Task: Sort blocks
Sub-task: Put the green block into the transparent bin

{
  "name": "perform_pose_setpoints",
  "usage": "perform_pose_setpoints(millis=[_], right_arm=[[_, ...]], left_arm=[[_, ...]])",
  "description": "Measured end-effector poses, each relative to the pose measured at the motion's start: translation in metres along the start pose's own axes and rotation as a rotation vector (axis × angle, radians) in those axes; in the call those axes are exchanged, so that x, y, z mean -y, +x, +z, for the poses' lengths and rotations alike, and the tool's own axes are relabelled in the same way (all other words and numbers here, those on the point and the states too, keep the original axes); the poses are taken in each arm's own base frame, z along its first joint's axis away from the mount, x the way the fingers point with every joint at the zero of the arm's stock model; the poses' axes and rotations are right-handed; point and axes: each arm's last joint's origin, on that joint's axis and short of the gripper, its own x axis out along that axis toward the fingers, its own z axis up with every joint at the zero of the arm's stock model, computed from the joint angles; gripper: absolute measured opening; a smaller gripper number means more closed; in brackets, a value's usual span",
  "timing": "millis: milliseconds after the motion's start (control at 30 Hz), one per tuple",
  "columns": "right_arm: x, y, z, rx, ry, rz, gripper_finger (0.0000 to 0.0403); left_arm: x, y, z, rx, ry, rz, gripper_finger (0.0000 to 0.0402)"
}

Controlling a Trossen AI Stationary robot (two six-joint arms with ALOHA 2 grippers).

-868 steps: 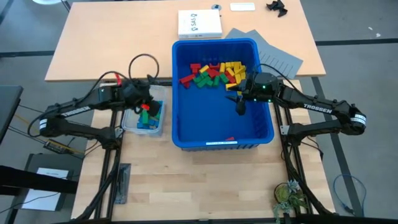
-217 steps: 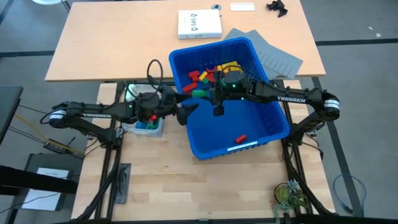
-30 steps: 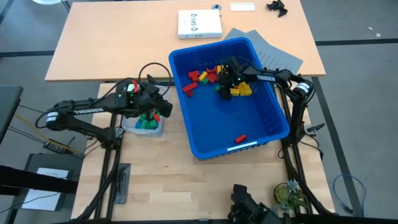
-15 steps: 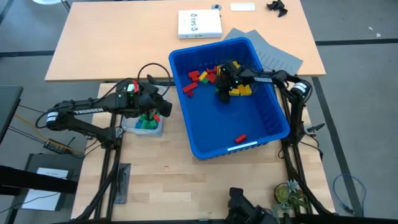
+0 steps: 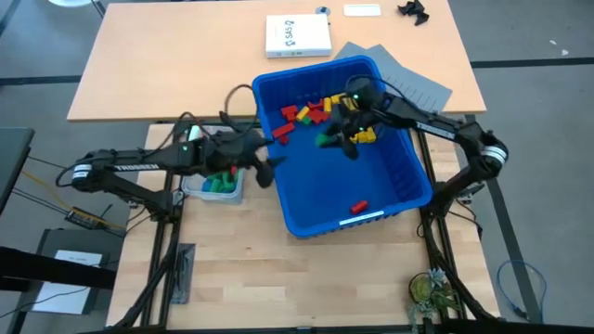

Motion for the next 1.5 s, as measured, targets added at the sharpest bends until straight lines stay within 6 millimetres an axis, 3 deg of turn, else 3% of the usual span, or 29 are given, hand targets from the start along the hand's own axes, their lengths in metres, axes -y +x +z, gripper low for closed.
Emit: perform_pose_setpoints(millis=[233, 400, 733, 1133, 1500], right_arm=[[-0.033, 0.005, 0.023, 0.118, 0.088, 0.235, 0.0126], [-0.046, 0.014, 0.029, 0.120, 0.124, 0.311, 0.0126], [-0.073, 0.030, 0.036, 0.111, 0.091, 0.395, 0.0126], [-0.076, 0.032, 0.036, 0.101, 0.092, 0.373, 0.0126], [-0.080, 0.036, 0.036, 0.089, 0.092, 0.369, 0.0126]], left_arm=[[0.045, 0.027, 0.001, 0.208, 0.611, -0.079, 0.0307], [0.065, 0.040, -0.007, 0.234, 0.839, 0.036, 0.0307], [0.079, 0.061, -0.021, 0.231, 0.919, 0.037, 0.0307], [0.088, 0.061, -0.022, 0.286, 0.915, -0.035, 0.0306], [0.092, 0.070, -0.028, 0.289, 0.937, -0.040, 0.0248]])
